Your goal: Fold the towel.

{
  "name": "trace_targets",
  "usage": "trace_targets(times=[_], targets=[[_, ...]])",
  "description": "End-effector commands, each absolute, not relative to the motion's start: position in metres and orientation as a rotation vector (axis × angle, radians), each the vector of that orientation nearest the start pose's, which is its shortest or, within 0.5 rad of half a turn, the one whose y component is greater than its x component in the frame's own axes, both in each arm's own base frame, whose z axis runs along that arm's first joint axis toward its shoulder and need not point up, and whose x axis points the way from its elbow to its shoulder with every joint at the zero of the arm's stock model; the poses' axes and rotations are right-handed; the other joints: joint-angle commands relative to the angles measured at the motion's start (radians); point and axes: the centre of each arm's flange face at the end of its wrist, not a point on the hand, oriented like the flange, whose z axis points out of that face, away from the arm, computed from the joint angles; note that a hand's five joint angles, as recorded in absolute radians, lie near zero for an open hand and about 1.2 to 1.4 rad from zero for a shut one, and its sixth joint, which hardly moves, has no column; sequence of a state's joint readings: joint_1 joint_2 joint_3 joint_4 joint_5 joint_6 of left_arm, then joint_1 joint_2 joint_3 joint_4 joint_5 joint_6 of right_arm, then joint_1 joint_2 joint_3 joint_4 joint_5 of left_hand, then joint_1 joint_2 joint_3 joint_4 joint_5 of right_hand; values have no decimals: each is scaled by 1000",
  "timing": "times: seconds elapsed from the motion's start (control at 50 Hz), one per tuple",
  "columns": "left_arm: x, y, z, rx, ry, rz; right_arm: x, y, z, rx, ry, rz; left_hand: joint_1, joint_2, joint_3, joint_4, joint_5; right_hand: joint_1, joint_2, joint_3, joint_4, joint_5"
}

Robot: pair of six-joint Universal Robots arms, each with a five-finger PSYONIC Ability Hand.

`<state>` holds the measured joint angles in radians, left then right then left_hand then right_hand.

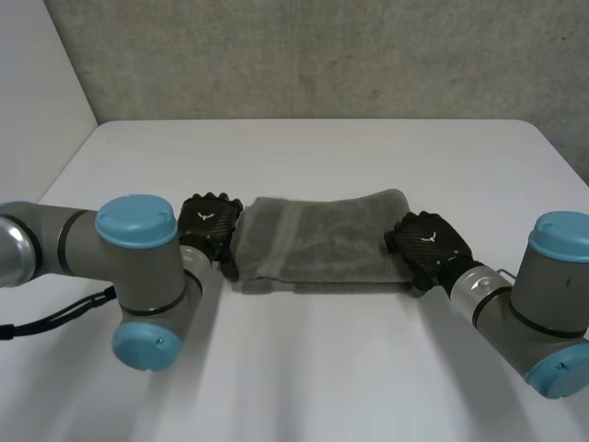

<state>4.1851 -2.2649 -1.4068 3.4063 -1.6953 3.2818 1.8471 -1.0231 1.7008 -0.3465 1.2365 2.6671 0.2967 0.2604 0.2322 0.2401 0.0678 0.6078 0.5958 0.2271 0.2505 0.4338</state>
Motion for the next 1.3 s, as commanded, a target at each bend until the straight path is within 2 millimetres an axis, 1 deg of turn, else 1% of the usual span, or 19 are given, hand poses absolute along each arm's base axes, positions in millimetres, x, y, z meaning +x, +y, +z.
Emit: trace_targets(times=[0.02, 0.08, 0.14, 0.18, 0.36, 0.46, 0.58, 0.64, 0.68, 0.72, 0.8, 0.9, 1.02, 1.14, 1.16, 1.18, 1.2, 1.22, 1.3], targets=[[-308, -278, 130, 757, 2512, -1983, 251, -289, 113, -1154, 2128, -1751, -57, -20, -58, -66, -2, 114, 126, -53, -76, 113], [-307, -275, 134, 758, 2510, -1987, 251, -290, 114, -1157, 2127, -1763, -60, -23, -58, -66, -5, 170, 182, -53, -76, 170], [-305, -272, 138, 757, 2509, -1993, 247, -293, 114, -1150, 2137, -1774, -60, -23, -58, -66, -5, 411, 423, -53, -76, 410], [-303, -268, 141, 756, 2510, -1990, 245, -294, 117, -1143, 2148, -1782, -63, -26, -58, -66, -8, 770, 782, -53, -76, 769], [-291, -257, 163, 731, 2492, -2020, 222, -302, 138, -1128, 2181, -1800, -71, -35, -58, -66, -17, 788, 800, -53, -76, 788], [-282, -254, 182, 694, 2458, -2069, 203, -310, 161, -1304, 2168, -1809, -80, -44, -58, -66, -26, 788, 800, -53, -76, 788], [-274, -256, 193, 658, 2433, -2101, 207, -310, 184, -1467, 2111, -1806, -80, -44, -58, -66, -26, 788, 800, -53, -76, 788], [-274, -260, 198, 649, 2416, -2122, 227, -303, 198, -1533, 2033, -1801, -83, -47, -58, -66, -29, 788, 800, -53, -76, 788], [-275, -261, 199, 648, 2410, -2133, 261, -286, 207, -1610, 1887, -1790, -92, -56, -58, -66, -38, 788, 800, -53, -76, 788], [-274, -266, 201, 632, 2398, -2146, 276, -280, 207, -1642, 1829, -1784, -92, -56, -58, -66, -38, 788, 800, -53, -76, 788], [-275, -269, 202, 615, 2404, -2159, 305, -265, 204, -1706, 1710, -1764, -92, -56, -58, -66, -38, 788, 800, -53, -76, 788], [-277, -273, 203, 595, 2411, -2178, 357, -242, 180, -1785, 1566, -1685, -92, -56, -58, -66, -38, 788, 800, -53, -76, 788], [-278, -276, 208, 578, 2398, -2206, 385, -230, 168, -1799, 1499, -1656, -92, -56, -58, -66, -38, 788, 800, -53, -76, 788], [-279, -277, 209, 579, 2397, -2208, 403, -225, 140, -1690, 1607, -1583, -92, -56, -58, -66, -38, 788, 800, -53, -76, 788], [-279, -277, 207, 582, 2400, -2202, 404, -225, 136, -1663, 1638, -1582, -92, -56, -58, -66, -38, 606, 618, -53, -76, 606], [-279, -277, 207, 582, 2400, -2202, 403, -227, 133, -1641, 1669, -1589, -92, -56, -58, -66, -38, -96, -84, -53, -76, -96], [-279, -277, 206, 585, 2401, -2200, 403, -227, 133, -1640, 1669, -1590, -95, -59, -58, -66, -41, -103, -91, -53, -76, -103], [-280, -277, 206, 583, 2402, -2201, 402, -228, 134, -1624, 1687, -1605, -95, -59, -58, -66, -41, -433, -421, -53, -76, -434], [-282, -278, 206, 590, 2401, -2207, 398, -228, 149, -1577, 1706, -1643, -95, -59, -58, -66, -41, -433, -421, -53, -76, -434]])
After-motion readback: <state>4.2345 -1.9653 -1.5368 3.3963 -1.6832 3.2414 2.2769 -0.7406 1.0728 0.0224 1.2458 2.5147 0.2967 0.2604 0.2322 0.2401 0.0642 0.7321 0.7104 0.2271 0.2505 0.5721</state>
